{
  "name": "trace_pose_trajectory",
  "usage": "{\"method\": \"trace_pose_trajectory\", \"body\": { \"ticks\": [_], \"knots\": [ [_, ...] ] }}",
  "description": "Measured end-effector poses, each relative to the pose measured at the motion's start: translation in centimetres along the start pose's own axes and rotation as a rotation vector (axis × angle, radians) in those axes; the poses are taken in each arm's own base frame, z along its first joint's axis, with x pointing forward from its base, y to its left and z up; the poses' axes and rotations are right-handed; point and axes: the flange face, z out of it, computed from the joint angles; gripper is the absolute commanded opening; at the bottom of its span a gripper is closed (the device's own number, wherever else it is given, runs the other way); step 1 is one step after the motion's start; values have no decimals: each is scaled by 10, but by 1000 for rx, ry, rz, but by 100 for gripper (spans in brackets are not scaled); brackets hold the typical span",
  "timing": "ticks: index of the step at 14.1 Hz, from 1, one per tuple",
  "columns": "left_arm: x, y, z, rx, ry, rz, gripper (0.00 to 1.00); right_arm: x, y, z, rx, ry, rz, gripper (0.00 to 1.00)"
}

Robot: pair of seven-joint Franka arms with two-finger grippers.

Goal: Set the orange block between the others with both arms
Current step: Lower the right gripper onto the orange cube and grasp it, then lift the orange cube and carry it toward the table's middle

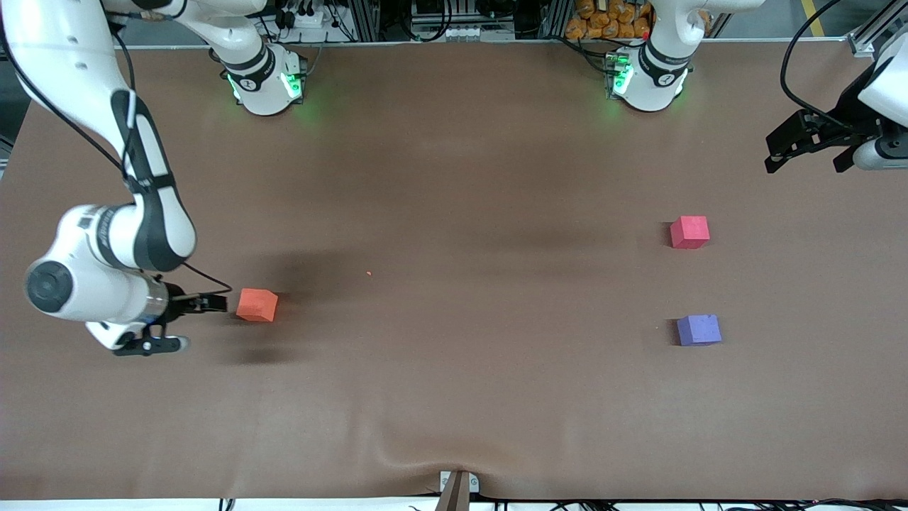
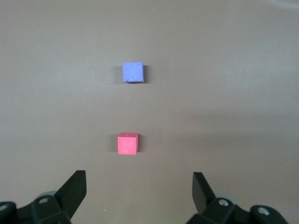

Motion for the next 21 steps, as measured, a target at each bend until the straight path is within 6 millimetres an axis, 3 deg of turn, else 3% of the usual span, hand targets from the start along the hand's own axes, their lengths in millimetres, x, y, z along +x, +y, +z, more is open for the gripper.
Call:
{"method": "trace_pose_trajectory", "body": {
  "ticks": [2, 7, 16, 17, 19, 20, 21],
  "knots": [
    [0, 0, -1, 0, 2, 0, 100, 1, -11, 18, 36, -21, 8, 100],
    [0, 0, -2, -1, 5, 0, 100, -1, -43, 34, 60, -24, -6, 100],
    [1, 1, -3, -2, 15, 1, 100, -2, -37, 80, 55, -63, 10, 100],
    [1, 1, -3, -2, 15, 1, 100, -1, -36, 85, 54, -63, 11, 89],
    [1, 2, -3, -2, 15, 4, 100, -1, -38, 93, 53, -71, 9, 28],
    [1, 3, -2, -2, 16, 6, 100, -1, -43, 95, 53, -74, 3, 6],
    [1, 4, -2, -2, 16, 7, 100, -1, -48, 95, 51, -74, -2, 0]
  ]
}}
